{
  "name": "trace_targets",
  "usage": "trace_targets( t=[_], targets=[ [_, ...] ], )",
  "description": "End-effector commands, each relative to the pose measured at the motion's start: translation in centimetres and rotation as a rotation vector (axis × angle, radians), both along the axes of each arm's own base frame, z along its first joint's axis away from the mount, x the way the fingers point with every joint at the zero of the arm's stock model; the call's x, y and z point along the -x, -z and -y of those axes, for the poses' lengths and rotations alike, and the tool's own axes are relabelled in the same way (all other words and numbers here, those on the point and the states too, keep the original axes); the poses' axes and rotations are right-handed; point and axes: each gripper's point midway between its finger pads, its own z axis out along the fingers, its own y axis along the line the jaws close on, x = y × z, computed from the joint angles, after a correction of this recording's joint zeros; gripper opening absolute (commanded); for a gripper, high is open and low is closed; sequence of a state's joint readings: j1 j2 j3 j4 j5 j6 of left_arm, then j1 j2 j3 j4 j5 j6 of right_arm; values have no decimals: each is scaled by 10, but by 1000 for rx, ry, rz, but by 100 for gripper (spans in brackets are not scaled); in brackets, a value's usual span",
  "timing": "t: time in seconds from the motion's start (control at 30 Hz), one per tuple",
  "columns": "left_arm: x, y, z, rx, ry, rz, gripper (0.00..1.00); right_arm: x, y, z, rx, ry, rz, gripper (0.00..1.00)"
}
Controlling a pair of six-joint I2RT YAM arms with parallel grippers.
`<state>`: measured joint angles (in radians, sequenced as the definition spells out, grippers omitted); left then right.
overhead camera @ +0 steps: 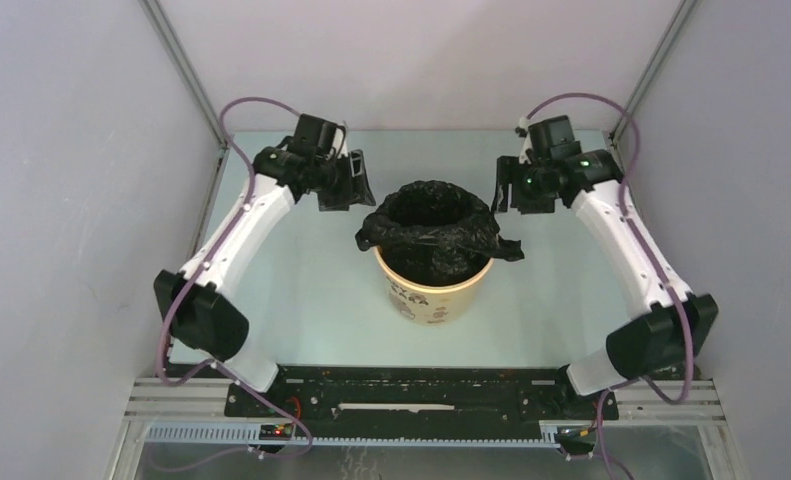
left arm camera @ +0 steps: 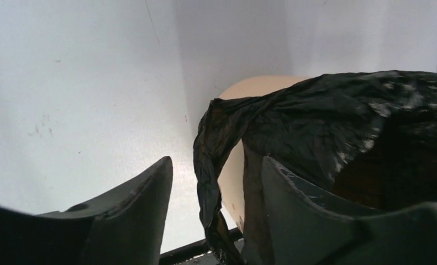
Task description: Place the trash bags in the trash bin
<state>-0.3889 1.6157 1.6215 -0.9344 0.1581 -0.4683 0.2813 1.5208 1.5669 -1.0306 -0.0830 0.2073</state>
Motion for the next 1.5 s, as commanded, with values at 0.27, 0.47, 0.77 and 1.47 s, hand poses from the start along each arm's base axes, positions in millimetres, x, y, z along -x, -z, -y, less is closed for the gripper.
trace_targets(
  t=[0.27, 0.47, 0.77, 1.47],
  targets=[
    [69, -94, -34, 191, -143, 284, 84, 84, -98, -6, -211, -135, 249, 85],
    [101, -82, -6, 525, -162, 220, 85, 130, -98, -50, -458, -357, 283, 89],
    [102, -57, -5, 740, -345, 132, 81, 125, -62, -51, -267, -386, 278, 78],
    [95, -13, -10, 678, -427, 29, 60, 113, -69, -43, -219, -273, 341, 74]
  ],
)
